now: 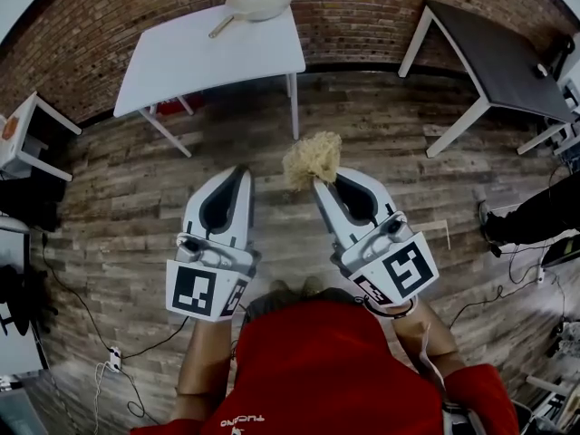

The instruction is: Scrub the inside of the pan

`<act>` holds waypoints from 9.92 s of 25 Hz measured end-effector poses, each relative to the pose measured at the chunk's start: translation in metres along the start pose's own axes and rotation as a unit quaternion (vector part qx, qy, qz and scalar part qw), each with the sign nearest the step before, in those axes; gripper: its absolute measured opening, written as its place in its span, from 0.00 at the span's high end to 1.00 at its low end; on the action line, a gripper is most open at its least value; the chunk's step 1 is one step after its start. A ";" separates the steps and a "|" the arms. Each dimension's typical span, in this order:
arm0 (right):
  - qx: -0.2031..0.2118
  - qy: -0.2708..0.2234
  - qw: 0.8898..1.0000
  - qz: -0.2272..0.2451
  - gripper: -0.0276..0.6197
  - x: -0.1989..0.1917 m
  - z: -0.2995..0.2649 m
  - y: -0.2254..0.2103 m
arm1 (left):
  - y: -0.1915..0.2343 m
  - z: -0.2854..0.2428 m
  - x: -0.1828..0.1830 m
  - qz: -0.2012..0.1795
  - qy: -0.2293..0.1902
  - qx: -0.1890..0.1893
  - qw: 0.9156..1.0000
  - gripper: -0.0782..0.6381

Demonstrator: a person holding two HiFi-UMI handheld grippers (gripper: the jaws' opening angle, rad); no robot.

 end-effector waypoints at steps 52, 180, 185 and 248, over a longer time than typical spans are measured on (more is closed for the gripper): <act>-0.041 0.042 0.998 0.012 0.88 -0.096 -0.327 -0.192 | 0.314 -0.278 -0.018 0.019 0.003 -0.016 1.000 0.87; 0.000 0.628 0.766 -0.138 0.88 -0.440 -0.859 -0.562 | 0.721 -0.726 -0.161 -0.013 0.112 0.076 0.991 0.87; -0.040 0.642 0.750 -0.154 0.88 -0.438 -0.833 -0.586 | 0.715 -0.729 -0.163 -0.012 0.110 0.066 0.992 0.87; -0.040 0.107 0.993 0.004 0.88 -0.203 -0.693 -0.508 | 0.568 -0.686 -0.044 -0.004 0.044 -0.022 0.999 0.87</act>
Point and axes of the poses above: the fingertips, and each gripper's own axes: z backward along the fingers, y to its left, x out of its top, the point moved 10 cm from there along z, backward along the fingers, and after that the axes turned 10 degrees about z, right-handed, at the moved point
